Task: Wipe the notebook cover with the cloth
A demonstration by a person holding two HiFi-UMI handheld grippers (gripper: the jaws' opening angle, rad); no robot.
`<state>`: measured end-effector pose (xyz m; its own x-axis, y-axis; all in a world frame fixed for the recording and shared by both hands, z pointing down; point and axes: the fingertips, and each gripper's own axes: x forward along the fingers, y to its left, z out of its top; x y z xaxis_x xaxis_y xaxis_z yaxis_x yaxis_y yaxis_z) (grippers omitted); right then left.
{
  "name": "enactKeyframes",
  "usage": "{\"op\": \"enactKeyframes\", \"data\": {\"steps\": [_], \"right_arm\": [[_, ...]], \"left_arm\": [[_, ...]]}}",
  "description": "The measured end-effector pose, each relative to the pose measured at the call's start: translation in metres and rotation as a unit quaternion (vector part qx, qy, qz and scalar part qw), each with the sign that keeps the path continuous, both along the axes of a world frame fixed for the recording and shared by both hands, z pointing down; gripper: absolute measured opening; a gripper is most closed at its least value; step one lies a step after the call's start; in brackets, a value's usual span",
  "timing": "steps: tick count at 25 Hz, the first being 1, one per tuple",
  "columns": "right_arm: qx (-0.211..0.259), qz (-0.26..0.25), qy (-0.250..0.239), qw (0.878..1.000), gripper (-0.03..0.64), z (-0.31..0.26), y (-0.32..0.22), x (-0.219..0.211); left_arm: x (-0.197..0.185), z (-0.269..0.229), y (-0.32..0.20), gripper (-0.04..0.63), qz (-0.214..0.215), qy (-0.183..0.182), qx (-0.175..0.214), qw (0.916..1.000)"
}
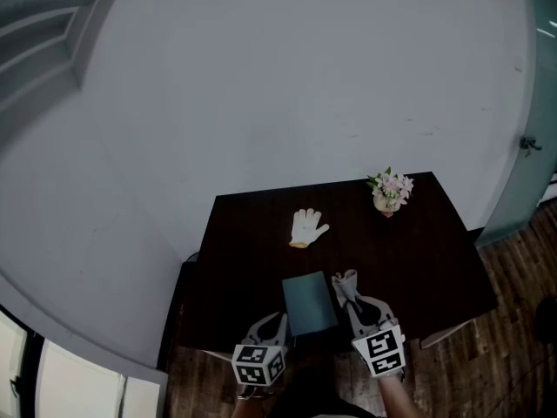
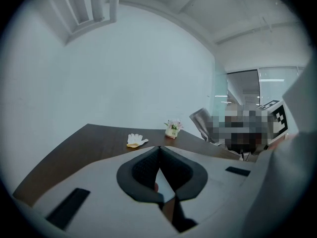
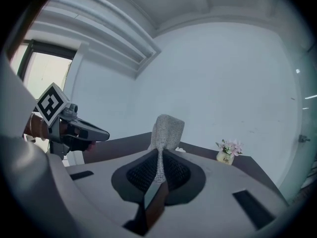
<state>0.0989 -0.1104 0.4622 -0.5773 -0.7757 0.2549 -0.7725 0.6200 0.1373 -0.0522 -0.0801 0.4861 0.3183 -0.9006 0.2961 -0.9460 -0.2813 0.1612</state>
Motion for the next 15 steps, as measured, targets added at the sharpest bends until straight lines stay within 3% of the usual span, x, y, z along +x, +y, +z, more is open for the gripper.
{"op": "enactKeyframes", "data": {"steps": [15], "right_arm": [[0.04, 0.007, -0.037, 0.998, 0.031, -0.056, 0.015, 0.006]], "left_arm": [[0.016, -0.07, 0.007, 0.014, 0.008, -0.016, 0.064, 0.9978]]}}
